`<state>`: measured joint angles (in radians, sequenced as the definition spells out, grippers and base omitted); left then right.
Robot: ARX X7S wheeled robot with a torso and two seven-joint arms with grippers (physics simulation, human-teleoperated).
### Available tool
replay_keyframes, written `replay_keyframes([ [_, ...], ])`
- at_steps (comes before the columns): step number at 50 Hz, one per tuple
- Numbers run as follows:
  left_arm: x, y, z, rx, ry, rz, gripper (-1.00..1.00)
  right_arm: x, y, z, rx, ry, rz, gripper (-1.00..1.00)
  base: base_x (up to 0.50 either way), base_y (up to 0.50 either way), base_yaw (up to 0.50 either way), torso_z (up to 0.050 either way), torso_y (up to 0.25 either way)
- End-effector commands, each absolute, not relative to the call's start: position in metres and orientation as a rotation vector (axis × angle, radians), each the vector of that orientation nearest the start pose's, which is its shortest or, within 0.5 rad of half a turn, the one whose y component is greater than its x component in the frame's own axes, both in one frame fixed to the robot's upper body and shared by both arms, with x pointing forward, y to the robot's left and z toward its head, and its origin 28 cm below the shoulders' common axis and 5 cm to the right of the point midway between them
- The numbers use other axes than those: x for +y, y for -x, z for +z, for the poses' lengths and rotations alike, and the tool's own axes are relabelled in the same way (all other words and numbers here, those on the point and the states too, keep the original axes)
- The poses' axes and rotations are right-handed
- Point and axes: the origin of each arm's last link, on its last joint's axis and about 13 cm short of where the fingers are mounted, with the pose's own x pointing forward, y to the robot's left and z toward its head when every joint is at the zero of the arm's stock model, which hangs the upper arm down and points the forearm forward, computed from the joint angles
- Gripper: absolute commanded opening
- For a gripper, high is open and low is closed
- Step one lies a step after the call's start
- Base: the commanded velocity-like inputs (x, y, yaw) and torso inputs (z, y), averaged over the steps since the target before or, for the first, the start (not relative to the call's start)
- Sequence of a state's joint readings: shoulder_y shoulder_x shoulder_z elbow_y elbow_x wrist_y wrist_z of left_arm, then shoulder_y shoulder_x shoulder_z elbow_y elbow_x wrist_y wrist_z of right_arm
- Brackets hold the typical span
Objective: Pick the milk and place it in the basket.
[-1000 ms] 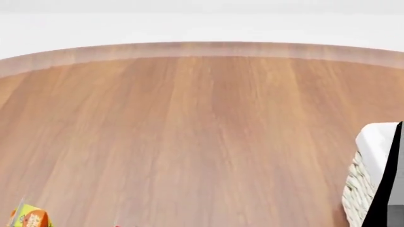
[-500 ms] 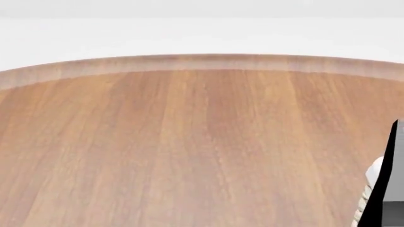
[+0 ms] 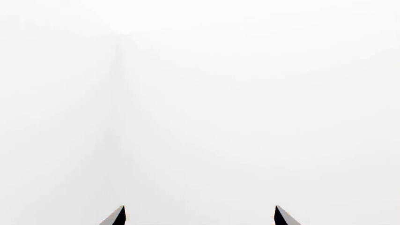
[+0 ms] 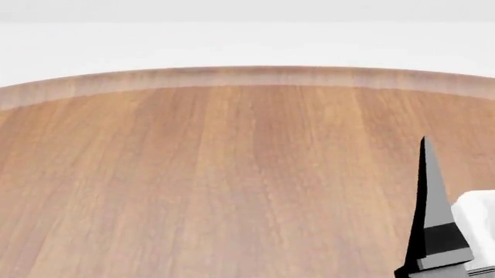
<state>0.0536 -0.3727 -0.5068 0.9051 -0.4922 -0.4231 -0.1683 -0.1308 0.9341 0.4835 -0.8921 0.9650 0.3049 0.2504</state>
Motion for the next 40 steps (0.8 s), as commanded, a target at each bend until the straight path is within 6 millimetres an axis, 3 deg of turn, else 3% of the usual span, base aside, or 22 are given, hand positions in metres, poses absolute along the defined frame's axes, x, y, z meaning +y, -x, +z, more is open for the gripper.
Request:
replay_keyframes([
  [1, 0.307, -0.151, 0.190, -0.555, -0.067, 0.281, 1.00, -0.210, -0.162, 0.235, -0.420, 0.229, 0.361, 1.00, 0.00, 0.00, 0.00, 0.000, 0.000],
  [15, 0.307, -0.151, 0.190, -0.556, -0.067, 0.279, 1.00, -0.201, -0.171, 0.212, -0.238, 0.286, 0.697, 1.00, 0.00, 0.00, 0.00, 0.000, 0.000],
  [40, 0.307, -0.150, 0.190, -0.555, -0.066, 0.282, 1.00, -0.175, -0.176, 0.178, -0.062, 0.319, 0.991, 1.00, 0.00, 0.00, 0.00, 0.000, 0.000],
])
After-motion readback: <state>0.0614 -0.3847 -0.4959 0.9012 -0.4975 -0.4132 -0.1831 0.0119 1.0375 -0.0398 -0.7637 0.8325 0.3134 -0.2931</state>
